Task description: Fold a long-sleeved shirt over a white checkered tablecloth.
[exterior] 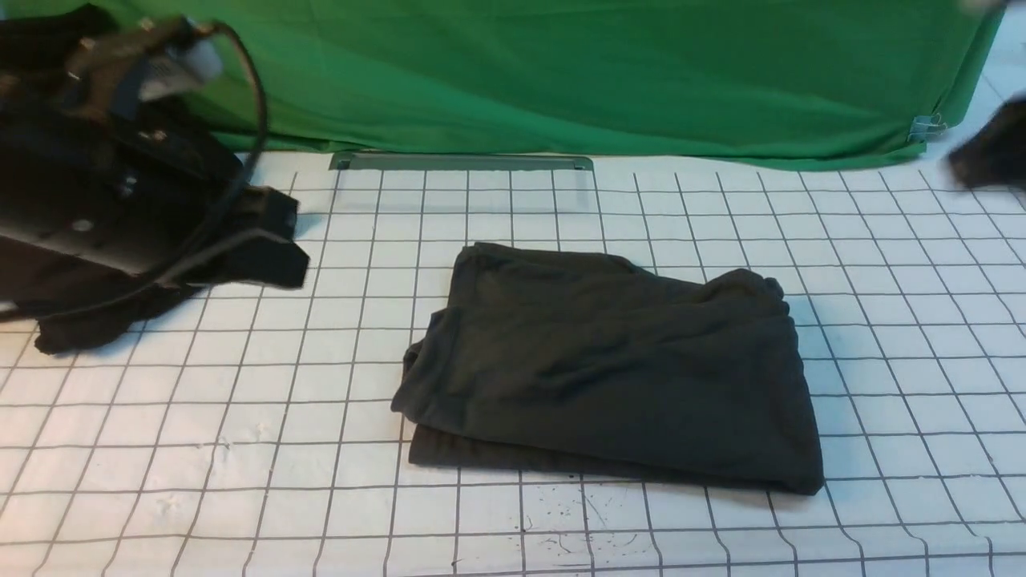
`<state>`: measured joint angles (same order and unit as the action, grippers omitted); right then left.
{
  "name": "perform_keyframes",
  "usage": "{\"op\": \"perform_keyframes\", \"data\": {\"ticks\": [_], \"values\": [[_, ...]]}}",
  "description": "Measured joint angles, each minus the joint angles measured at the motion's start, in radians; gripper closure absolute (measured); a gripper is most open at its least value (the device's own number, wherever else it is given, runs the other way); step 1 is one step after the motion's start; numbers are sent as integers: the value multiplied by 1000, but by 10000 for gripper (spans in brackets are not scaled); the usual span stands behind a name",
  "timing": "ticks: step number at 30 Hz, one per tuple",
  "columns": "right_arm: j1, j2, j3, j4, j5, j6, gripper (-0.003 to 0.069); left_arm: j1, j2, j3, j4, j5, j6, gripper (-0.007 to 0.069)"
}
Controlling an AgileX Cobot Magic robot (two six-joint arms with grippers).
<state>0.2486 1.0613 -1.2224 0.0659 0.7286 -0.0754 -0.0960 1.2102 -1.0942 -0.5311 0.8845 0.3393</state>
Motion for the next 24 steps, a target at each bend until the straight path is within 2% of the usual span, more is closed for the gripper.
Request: {"op": "perform_keyframes", "data": {"ticks": [1,4,5,7,9,13,17,20,24], "values": [[0,-35,14,0,-15,0,648,0,-22,9,0,-9,1,624],[0,-323,177,-4,-274,1,648,0,-212,95,3,-90,2,624],[0,-339,190,-4,-289,1,648,0,-237,107,3,-94,2,624],[0,-565,383,-4,-484,-7,648,0,-398,188,3,-163,-4,624],[0,-725,544,-4,-611,-11,648,0,-546,264,4,-218,-47,624],[0,-908,742,-4,-808,-25,648,0,-719,358,-1,-278,-82,624],[0,-1049,924,-4,-1079,-33,648,0,-909,465,-8,-306,-102,624],[0,-1062,964,-4,-1149,-33,645,0,-972,495,-8,-309,-103,624],[0,-1061,981,-4,-1127,-34,640,0,-1040,516,-7,-314,-103,624]]}}
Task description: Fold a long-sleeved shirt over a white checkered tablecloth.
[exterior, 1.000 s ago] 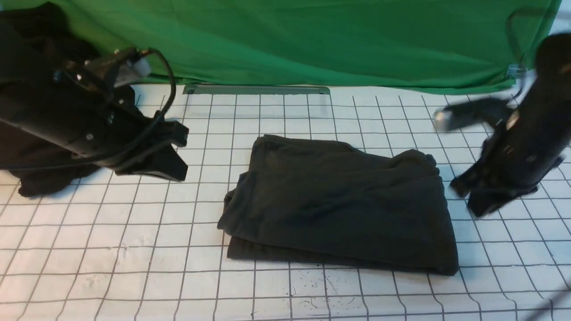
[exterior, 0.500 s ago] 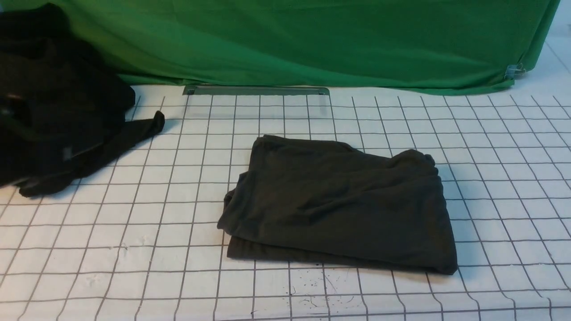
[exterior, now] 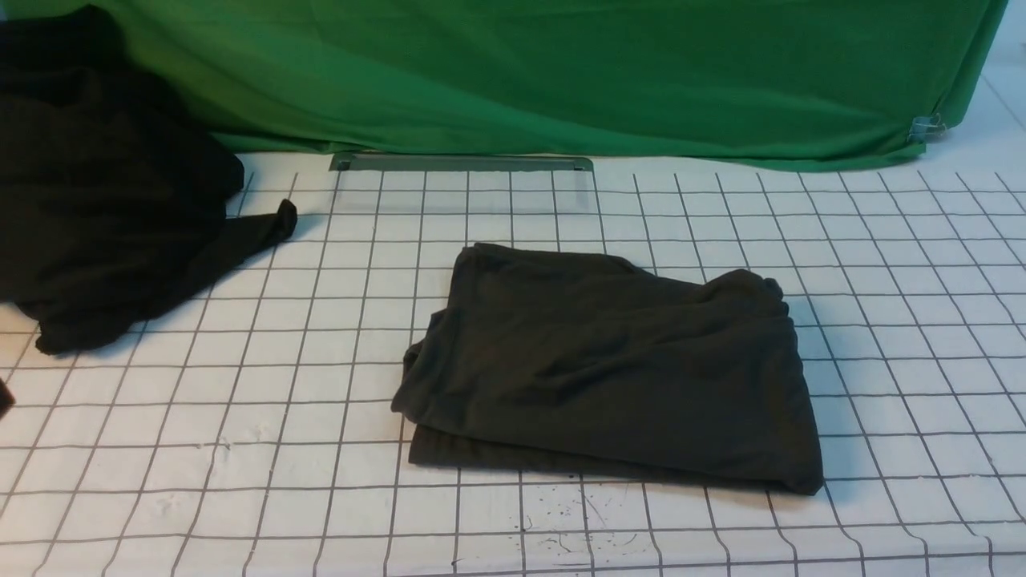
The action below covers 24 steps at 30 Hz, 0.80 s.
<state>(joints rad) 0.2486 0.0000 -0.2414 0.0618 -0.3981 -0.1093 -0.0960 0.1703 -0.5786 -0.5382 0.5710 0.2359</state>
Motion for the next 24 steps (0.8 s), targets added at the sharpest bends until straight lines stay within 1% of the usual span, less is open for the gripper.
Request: {"op": "perform_keyframes", "data": {"ticks": [9,12,15,20,22,24], "values": [[0,0,2,0,181,-2,606,0,-7,2,1,-2,0,624],[0,0,2,0,216,-2,600,0,-7,2,9,-2,0,624],[0,0,2,0,271,-2,587,0,-7,2,38,-2,0,624],[0,0,3,0,315,-3,573,0,-7,2,84,-2,0,624],[0,0,3,0,325,-3,568,0,-7,4,119,-4,0,624],[0,0,3,0,339,-3,564,0,-7,24,180,-43,1,623]]}}
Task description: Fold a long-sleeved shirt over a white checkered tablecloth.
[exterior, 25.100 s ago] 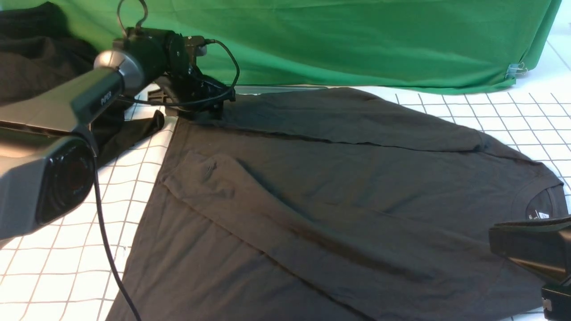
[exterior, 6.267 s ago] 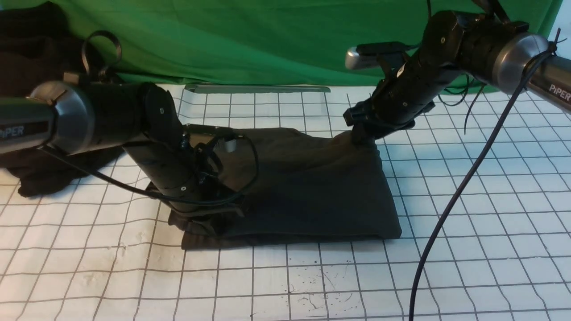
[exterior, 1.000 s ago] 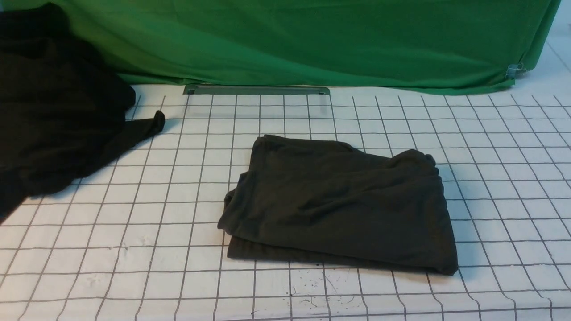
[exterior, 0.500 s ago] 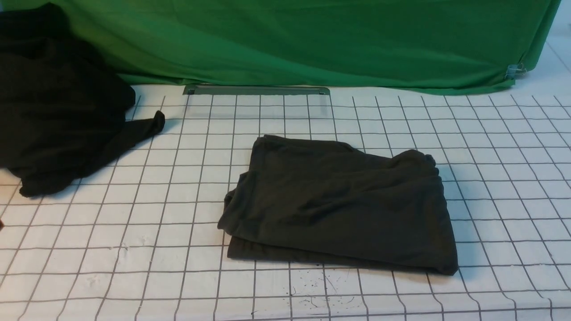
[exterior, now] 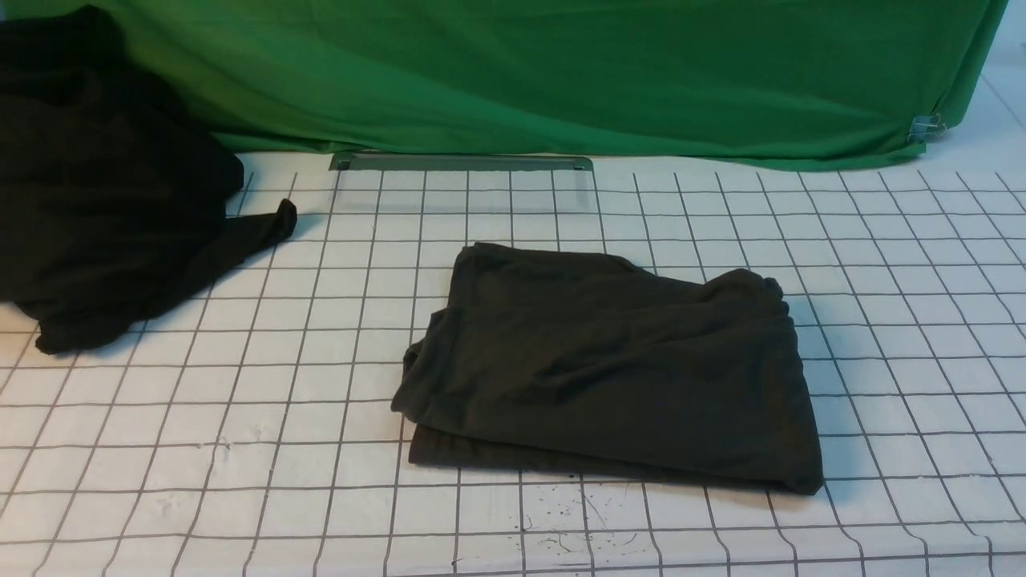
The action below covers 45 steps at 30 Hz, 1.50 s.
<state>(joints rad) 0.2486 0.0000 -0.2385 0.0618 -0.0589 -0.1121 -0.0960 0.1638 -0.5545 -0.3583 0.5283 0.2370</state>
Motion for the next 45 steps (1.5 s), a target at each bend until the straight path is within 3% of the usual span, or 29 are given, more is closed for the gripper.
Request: {"op": "perform_keyframes", "data": {"ticks": [7,13,22,45], "values": [[0,0,1,0,21,0,549,0,-90,266,208,-221,-10,623],[0,0,1,0,23,0,538,0,-161,526,245,-418,-24,622],[0,0,1,0,27,0,517,0,-161,561,252,-307,-24,622],[0,0,1,0,27,-1,470,0,-161,561,253,-302,-24,622]]}}
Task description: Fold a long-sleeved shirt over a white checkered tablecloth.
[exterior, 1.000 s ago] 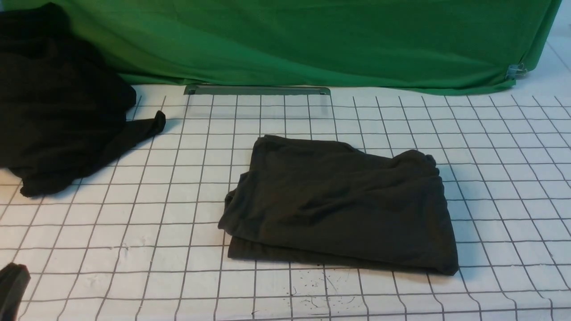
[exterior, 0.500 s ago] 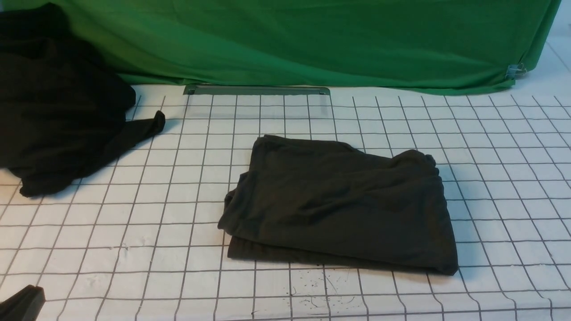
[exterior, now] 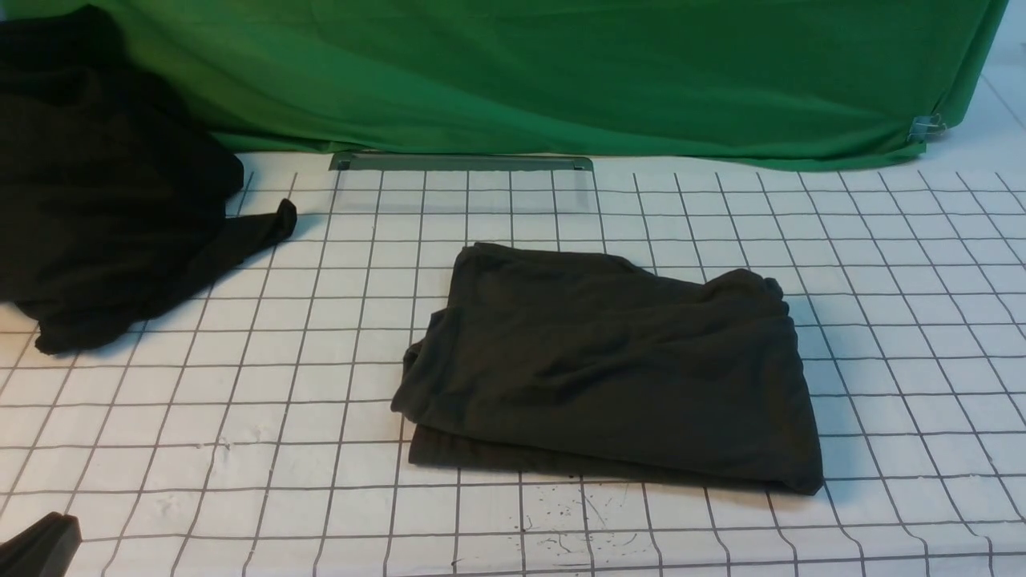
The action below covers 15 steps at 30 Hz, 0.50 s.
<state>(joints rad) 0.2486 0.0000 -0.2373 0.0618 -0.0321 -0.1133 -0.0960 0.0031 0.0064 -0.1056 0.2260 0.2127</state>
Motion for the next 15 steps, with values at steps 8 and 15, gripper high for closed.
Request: {"op": "perform_keyframes", "data": {"ticks": [8,15], "values": [[-29,0,8,0,50,-55,456,1,0,0,0,0,0,622],[-185,1,205,0,124,-169,442,1,-1,0,0,0,0,622]]}}
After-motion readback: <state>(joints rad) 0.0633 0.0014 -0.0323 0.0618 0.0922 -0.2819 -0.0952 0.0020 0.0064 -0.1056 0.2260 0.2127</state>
